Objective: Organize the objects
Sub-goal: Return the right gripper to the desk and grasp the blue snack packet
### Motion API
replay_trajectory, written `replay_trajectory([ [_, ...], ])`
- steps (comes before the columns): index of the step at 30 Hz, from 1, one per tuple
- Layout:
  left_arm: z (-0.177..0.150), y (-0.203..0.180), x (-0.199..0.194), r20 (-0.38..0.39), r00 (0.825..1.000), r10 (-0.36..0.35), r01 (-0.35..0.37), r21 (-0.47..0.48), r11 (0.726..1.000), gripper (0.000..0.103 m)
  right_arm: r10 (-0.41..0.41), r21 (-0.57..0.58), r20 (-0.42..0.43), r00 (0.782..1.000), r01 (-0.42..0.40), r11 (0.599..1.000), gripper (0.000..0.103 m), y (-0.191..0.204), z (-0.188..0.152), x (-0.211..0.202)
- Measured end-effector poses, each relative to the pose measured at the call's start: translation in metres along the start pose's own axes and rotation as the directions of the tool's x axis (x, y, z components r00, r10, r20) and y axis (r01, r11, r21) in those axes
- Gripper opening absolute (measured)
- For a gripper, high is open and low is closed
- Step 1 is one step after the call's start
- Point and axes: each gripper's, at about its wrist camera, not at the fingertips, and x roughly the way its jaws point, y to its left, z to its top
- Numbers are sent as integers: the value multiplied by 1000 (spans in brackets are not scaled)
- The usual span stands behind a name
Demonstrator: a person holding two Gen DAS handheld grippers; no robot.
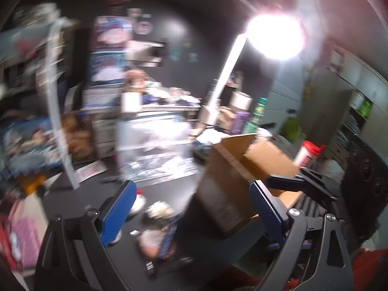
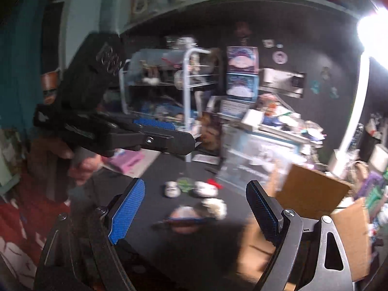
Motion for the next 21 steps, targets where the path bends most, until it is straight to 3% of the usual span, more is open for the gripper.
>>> replay_trajectory([
  [7,-65,63,-17,5,990,139,-137,-122,983,93,129,144,-58,990,-120,982,84,26,-35,50],
  [10,-87,79,-17,-11,989,147,-146,-161,976,93,90,238,-117,989,-60,969,84,22,-61,82],
  [15,-111,91,-7,-59,990,127,-136,-204,970,93,81,446,-162,984,0,895,83,-4,-91,116],
  [19,-123,95,-2,-74,992,99,-113,-220,969,93,18,475,-171,985,66,877,76,-16,-92,129],
  [21,-125,97,-1,-77,993,92,-107,-221,969,93,-34,472,-184,982,118,873,65,-20,-89,137],
])
